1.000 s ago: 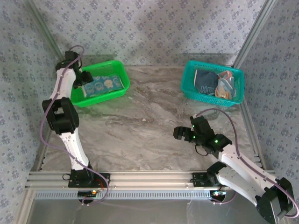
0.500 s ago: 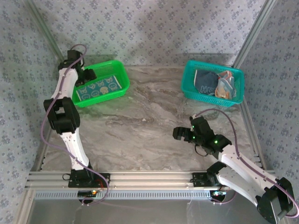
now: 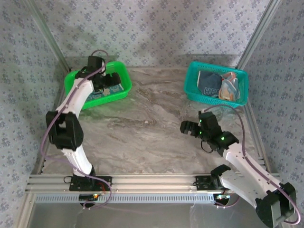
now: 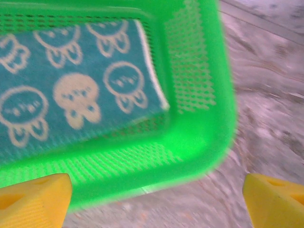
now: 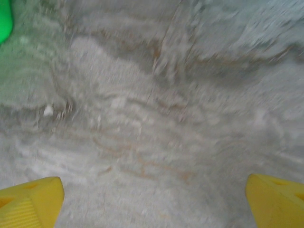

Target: Fold and stack the towels

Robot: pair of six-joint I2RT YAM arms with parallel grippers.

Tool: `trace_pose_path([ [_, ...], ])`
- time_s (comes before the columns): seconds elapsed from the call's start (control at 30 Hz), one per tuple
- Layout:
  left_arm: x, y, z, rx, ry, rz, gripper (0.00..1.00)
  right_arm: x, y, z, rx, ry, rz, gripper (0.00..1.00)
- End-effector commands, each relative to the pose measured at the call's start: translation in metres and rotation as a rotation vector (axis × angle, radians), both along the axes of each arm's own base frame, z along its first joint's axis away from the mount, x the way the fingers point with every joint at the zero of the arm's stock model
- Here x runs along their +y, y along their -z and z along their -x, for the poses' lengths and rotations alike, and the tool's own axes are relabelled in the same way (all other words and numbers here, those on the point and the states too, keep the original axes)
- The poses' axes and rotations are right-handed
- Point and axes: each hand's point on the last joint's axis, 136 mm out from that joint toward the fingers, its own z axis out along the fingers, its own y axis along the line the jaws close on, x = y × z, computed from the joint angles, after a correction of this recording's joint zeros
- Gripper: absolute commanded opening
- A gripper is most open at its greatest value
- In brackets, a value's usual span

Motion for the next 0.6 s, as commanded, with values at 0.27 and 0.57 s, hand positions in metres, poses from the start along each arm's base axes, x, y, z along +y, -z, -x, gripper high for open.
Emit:
trace_pose_path([
  [0.27, -0.070, -0.017, 0.102, -0.164, 0.085, 0.090, 0.97, -0.078, -0.056, -0.108, -0.063, 0.287, 0.076, 1.00],
  [0.57, -0.114, 0.020, 0.170, -0.106, 0.240, 0.051, 1.00, -0.176, -0.034, -0.197, 0.036, 0.568, 0.139, 0.80],
])
